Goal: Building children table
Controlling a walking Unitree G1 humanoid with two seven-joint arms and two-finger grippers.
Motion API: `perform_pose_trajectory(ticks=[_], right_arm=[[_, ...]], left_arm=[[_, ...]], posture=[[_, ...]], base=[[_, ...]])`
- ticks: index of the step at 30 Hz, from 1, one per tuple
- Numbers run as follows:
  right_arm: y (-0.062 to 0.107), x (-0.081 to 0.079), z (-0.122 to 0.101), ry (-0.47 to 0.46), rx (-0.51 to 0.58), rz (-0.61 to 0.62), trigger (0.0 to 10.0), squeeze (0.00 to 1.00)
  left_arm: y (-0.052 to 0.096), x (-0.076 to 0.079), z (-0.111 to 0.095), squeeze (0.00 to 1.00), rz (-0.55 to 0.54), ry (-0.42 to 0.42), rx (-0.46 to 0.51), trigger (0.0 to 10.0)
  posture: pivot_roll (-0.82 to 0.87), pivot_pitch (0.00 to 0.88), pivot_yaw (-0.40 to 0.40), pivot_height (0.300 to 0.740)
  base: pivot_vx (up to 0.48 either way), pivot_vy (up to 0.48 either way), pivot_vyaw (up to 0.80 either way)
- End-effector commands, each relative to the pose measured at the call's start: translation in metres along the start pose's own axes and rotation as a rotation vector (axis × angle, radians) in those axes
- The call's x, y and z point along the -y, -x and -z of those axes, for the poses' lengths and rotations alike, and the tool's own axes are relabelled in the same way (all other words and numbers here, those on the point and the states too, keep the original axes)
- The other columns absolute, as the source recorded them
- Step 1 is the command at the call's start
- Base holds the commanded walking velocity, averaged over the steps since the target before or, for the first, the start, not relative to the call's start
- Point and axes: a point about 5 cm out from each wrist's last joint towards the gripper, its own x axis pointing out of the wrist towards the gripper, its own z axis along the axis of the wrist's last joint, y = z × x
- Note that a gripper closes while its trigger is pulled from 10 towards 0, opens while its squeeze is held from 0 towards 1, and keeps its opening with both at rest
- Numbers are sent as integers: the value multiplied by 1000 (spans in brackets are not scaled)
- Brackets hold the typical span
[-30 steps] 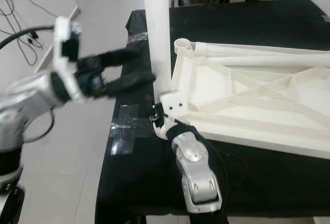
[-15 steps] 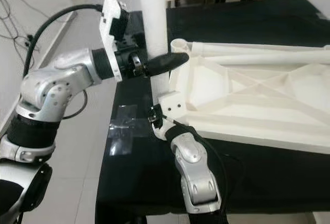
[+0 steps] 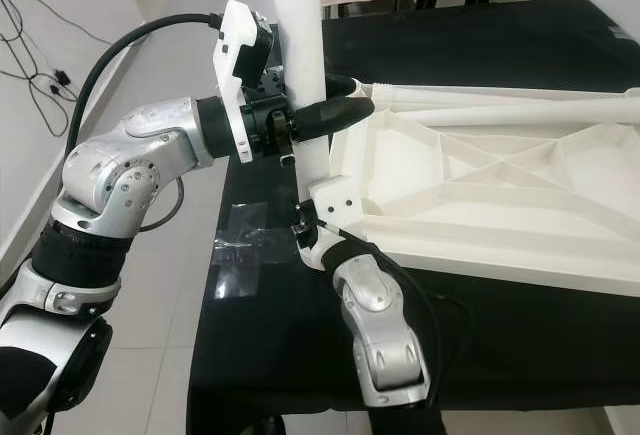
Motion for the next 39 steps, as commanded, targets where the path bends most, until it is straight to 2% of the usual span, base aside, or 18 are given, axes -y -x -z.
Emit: perform_pose_trajectory(ticks=[1, 6, 7, 8, 9, 10, 11, 13, 14, 17, 19, 21, 22, 23, 36, 37, 38, 39], right_arm=[[-10, 2, -7, -32, 27, -87, 10000, 1000], [-20, 10, -20, -20, 50, -226, 10000, 1000], [-25, 14, -27, -2, 60, -296, 10000, 1000], [-28, 16, -34, 45, 69, -402, 10000, 620], [-28, 16, -34, 45, 69, -402, 10000, 620], [-33, 18, -39, 84, 58, -494, 10000, 0], [-37, 18, -42, 139, 47, -577, 10000, 0], [-37, 18, -42, 139, 47, -577, 10000, 0], [-41, 18, -44, 188, 24, -664, 10000, 0], [-51, 21, -47, 219, -8, -751, 10000, 0], [-61, 26, -49, 190, -22, -781, 10000, 0], [-61, 26, -49, 190, -22, -781, 10000, 0], [-64, 27, -49, 177, -28, -793, 4118, 0], [-66, 29, -48, 168, -36, -813, 0, 0], [-70, 32, -42, 142, -60, -890, 0, 0], [-71, 31, -40, 136, -54, -849, 0, 0], [-71, 31, -40, 136, -54, -849, 0, 0], [-70, 30, -32, 90, -66, -723, 0, 0]], left_arm=[[-2, 4, -2, 0, 6, -22, 16, 0], [-3, 6, -1, 0, 12, -20, 16, 0], [-4, 7, 0, 0, 15, -20, 15, 0], [-4, 8, 1, 0, 17, -18, 14, 0], [-4, 8, 1, 0, 17, -18, 14, 0], [-5, 9, 1, 0, 20, -17, 15, 0], [-5, 10, 2, 0, 21, -14, 18, 0], [-5, 10, 2, 0, 21, -14, 18, 0], [-8, 12, 0, 0, 21, -12, 25, 0], [-11, 16, -2, 0, 19, -6, 35, 0], [-12, 18, -2, 0, 16, -1, 40, 0], [-12, 18, -2, 0, 16, -1, 40, 0], [-12, 19, -2, 0, 13, 1, 43, 0], [-12, 19, -2, 0, 8, 3, 46, 0], [-12, 18, -2, 0, -8, 2, 52, 0], [-12, 17, -1, 1000, -18, 5, 42, 4549], [-12, 17, -1, 1000, -18, 5, 42, 4549], [-11, 15, 1, 1000, -47, 8, 27, 10000]], posture=[[61, 133, 95, 740], [59, 128, 95, 740], [56, 125, 94, 740], [55, 123, 93, 740], [55, 123, 93, 740], [55, 124, 92, 740], [54, 122, 92, 740], [54, 122, 92, 740], [54, 123, 89, 740], [54, 126, 81, 740], [56, 129, 77, 740], [56, 129, 77, 740], [55, 133, 73, 740], [57, 137, 69, 740], [47, 147, 64, 740], [41, 149, 63, 740], [41, 149, 63, 740], [36, 154, 56, 740]], base=[[0, 0, 0], [0, 0, 0], [0, 0, 0], [0, 0, 0], [0, 0, 0], [0, 0, 0], [0, 0, 0], [0, 0, 0], [0, 0, 0], [0, 0, 0], [0, 0, 0], [0, 0, 0], [0, 0, 0], [0, 0, 0], [0, 0, 0], [0, 0, 0], [0, 0, 0], [0, 0, 0]])
